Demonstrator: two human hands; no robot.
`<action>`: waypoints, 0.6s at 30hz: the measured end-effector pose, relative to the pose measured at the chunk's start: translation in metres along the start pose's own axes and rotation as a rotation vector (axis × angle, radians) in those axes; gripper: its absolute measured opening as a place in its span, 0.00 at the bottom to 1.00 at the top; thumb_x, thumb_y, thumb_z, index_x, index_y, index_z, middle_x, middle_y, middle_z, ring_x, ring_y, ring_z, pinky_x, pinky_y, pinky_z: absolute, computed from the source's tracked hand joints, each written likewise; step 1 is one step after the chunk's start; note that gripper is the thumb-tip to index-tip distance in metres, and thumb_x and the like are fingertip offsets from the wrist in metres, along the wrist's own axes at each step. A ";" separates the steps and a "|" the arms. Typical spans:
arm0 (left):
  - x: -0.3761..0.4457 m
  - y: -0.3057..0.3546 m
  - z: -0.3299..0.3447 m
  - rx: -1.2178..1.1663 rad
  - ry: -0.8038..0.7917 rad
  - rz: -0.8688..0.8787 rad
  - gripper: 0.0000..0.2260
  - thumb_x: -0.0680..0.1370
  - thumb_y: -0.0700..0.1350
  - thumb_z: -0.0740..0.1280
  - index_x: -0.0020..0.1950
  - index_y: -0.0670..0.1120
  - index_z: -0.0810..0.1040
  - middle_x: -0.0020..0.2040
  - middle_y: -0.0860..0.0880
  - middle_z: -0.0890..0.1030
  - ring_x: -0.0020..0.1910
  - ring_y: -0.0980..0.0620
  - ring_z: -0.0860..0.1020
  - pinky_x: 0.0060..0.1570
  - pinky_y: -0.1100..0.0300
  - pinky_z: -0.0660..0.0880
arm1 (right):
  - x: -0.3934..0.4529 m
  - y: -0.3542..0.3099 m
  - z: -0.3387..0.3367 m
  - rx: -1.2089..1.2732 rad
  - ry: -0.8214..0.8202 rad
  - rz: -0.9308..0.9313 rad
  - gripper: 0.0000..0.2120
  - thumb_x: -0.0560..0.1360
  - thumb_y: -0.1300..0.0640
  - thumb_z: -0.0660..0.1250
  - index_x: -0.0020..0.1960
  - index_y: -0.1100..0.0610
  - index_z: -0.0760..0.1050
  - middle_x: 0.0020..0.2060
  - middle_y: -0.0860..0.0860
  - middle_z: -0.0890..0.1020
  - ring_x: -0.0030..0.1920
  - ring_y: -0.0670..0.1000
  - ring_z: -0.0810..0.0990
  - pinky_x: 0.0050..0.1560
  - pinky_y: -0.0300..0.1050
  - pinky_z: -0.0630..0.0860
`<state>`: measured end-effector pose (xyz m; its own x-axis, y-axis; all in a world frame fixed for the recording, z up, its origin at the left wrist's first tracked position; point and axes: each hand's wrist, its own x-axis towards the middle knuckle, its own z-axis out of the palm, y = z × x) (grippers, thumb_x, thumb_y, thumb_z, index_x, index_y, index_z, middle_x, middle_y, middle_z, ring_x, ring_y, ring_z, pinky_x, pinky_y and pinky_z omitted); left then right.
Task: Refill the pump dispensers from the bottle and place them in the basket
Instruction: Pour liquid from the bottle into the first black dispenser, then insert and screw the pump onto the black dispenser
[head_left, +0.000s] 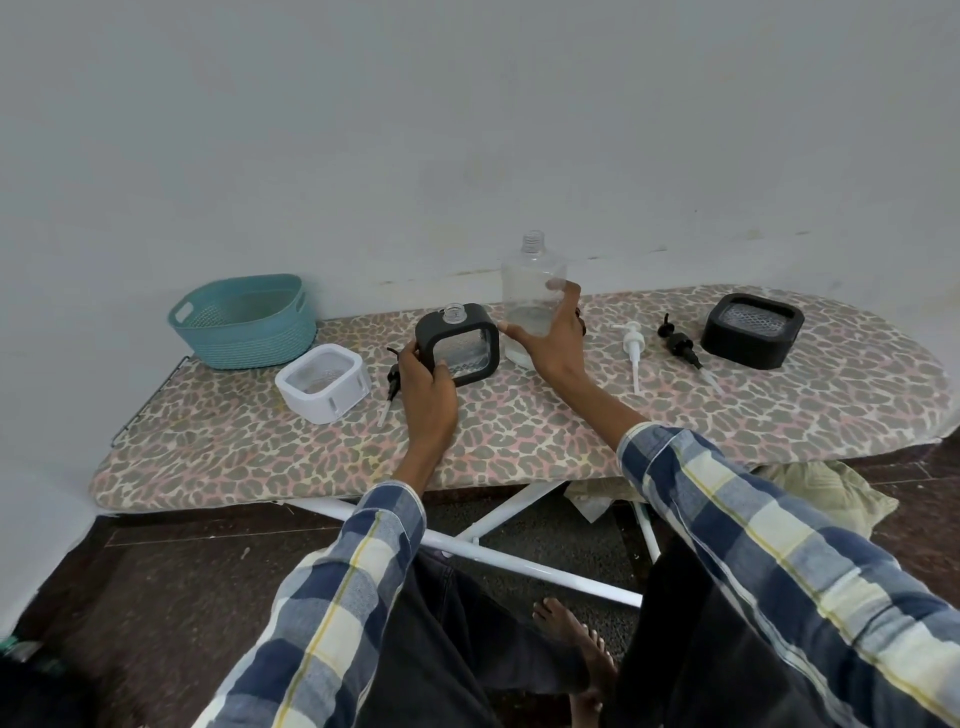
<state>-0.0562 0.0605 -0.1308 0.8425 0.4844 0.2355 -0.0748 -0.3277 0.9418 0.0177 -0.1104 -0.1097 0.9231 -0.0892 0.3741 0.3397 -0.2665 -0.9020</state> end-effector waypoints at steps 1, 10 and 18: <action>0.000 0.001 0.000 -0.007 0.001 -0.010 0.18 0.87 0.42 0.61 0.77 0.46 0.65 0.68 0.49 0.75 0.64 0.50 0.75 0.63 0.54 0.73 | 0.000 0.000 0.000 -0.003 -0.013 -0.015 0.41 0.70 0.47 0.83 0.71 0.54 0.60 0.65 0.50 0.72 0.64 0.53 0.73 0.59 0.46 0.71; 0.000 -0.002 -0.002 0.060 -0.031 0.054 0.24 0.80 0.49 0.75 0.70 0.46 0.68 0.64 0.48 0.78 0.59 0.49 0.78 0.60 0.55 0.75 | 0.000 0.003 -0.025 -0.147 -0.248 -0.020 0.38 0.78 0.43 0.75 0.75 0.57 0.57 0.71 0.56 0.69 0.67 0.51 0.69 0.64 0.45 0.68; -0.003 0.000 0.002 0.133 -0.107 0.100 0.16 0.83 0.50 0.72 0.64 0.47 0.68 0.61 0.46 0.80 0.57 0.46 0.80 0.55 0.52 0.75 | 0.008 0.018 -0.101 -0.480 0.070 -0.115 0.13 0.85 0.50 0.63 0.63 0.58 0.74 0.61 0.54 0.76 0.62 0.55 0.75 0.63 0.54 0.76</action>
<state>-0.0577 0.0576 -0.1314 0.8869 0.3576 0.2927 -0.0956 -0.4776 0.8734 0.0127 -0.2124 -0.1011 0.8648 -0.0928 0.4935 0.3023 -0.6885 -0.6592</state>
